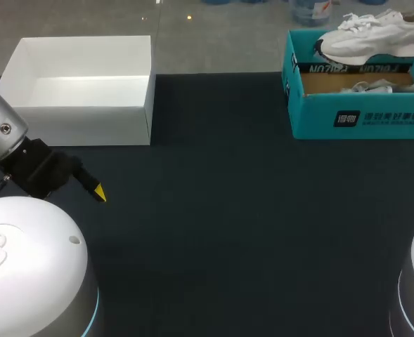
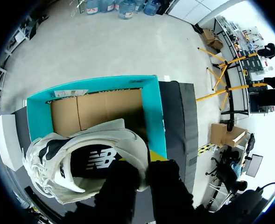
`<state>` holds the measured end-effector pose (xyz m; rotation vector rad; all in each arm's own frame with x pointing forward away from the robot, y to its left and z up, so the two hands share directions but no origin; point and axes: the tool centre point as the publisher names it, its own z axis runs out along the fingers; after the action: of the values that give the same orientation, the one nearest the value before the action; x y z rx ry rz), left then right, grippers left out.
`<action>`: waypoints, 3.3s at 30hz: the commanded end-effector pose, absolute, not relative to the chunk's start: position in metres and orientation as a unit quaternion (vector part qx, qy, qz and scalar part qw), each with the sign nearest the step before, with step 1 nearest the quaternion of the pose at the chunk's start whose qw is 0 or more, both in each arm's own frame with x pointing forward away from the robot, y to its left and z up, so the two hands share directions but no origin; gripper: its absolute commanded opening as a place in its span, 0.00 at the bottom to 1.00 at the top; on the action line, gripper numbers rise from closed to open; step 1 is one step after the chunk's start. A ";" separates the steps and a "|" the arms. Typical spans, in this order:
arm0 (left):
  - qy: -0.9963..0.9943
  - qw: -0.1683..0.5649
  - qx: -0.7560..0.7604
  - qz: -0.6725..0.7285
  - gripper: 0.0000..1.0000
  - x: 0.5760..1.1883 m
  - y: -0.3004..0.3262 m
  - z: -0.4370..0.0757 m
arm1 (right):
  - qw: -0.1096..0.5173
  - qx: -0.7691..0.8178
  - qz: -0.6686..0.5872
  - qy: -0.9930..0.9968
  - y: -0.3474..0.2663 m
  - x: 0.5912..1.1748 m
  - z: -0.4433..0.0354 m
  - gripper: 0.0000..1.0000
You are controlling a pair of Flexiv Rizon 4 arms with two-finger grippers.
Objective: Take the shoe out of the shoebox, open the shoe tongue, remove and reinsert the insole, then place the shoe into the shoebox
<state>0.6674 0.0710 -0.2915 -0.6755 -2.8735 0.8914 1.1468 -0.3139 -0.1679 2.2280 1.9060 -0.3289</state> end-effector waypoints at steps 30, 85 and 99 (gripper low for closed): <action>-0.931 0.030 -0.219 0.289 1.00 0.669 0.071 -0.292 | 0.171 0.789 -0.154 0.569 -0.322 1.159 -0.178 0.00; -0.931 0.030 -0.219 0.289 1.00 0.669 0.071 -0.292 | 0.181 0.829 -0.121 0.516 -0.345 1.215 -0.275 0.00; -0.931 0.030 -0.219 0.289 1.00 0.669 0.071 -0.292 | 0.172 0.834 -0.126 0.510 -0.335 1.209 -0.319 0.00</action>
<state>0.6675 0.0711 -0.2915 -0.6752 -2.8736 0.8915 1.1993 -0.3374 -0.3060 2.3668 1.4512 -0.3347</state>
